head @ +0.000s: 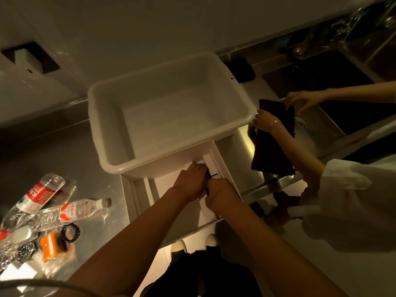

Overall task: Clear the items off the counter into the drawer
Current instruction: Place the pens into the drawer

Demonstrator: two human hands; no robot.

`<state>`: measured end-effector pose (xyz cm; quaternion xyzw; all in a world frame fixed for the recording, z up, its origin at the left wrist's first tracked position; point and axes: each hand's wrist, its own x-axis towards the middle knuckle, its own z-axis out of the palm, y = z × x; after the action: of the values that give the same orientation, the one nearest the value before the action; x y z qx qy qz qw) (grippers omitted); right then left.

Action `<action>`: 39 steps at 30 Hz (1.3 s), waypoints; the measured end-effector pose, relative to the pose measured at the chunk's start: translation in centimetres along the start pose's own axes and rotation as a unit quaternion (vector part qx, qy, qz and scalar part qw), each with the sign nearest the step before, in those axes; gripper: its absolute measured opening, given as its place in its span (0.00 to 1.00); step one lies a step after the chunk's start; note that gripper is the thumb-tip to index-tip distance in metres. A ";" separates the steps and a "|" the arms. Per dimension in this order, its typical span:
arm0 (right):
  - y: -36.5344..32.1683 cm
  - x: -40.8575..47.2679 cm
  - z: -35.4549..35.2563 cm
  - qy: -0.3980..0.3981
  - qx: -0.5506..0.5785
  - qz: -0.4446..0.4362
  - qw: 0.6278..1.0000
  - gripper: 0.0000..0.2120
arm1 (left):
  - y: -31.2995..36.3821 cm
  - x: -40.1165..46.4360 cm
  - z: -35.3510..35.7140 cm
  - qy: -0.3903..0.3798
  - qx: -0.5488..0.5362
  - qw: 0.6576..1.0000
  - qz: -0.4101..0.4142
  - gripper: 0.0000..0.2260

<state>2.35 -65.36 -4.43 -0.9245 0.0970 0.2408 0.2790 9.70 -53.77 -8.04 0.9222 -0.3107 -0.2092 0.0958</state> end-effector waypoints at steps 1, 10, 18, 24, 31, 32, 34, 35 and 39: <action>0.0 0.0 0.0 0.001 0.003 0.001 1.000 0.07 | 0.1 0.0 0.0 0.001 -0.001 1.000 0.002 0.14; -0.4 -0.1 0.1 -0.069 -0.058 -0.006 0.996 0.17 | 0.4 -0.9 -0.4 -0.008 -0.026 1.000 0.004 0.14; -0.4 -0.3 -0.1 -0.045 -0.070 -0.049 0.995 0.13 | 1.3 -2.0 -1.0 0.005 -0.096 0.995 -0.004 0.14; -0.8 -0.7 -0.6 -0.029 -0.067 -0.092 0.993 0.12 | 0.9 -3.5 -2.0 0.057 -0.170 0.984 -0.021 0.12; -3.2 0.2 -1.1 0.018 -0.070 -0.104 0.992 0.12 | -2.3 -7.2 -3.9 0.102 -0.102 0.988 -0.064 0.20; -4.3 0.5 -1.2 0.013 -0.073 -0.103 0.992 0.13 | -2.8 -7.9 -4.4 0.106 -0.091 0.988 -0.072 0.20; -6.7 1.0 -1.2 0.001 -0.071 -0.108 0.992 0.17 | -3.8 -9.5 -5.3 0.128 -0.075 0.985 -0.086 0.20; -7.9 1.2 -1.0 0.002 -0.063 -0.112 0.992 0.18 | -4.4 -10.3 -5.8 0.145 -0.074 0.983 -0.090 0.20; -12.9 0.9 0.1 0.016 -0.039 -0.151 0.988 0.20 | -6.8 -14.0 -7.2 0.202 -0.087 0.971 -0.095 0.18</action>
<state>7.15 -54.72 1.08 -0.9426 -0.0487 0.1849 0.2738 6.48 -39.45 0.88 0.9588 -0.1763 -0.0534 0.2162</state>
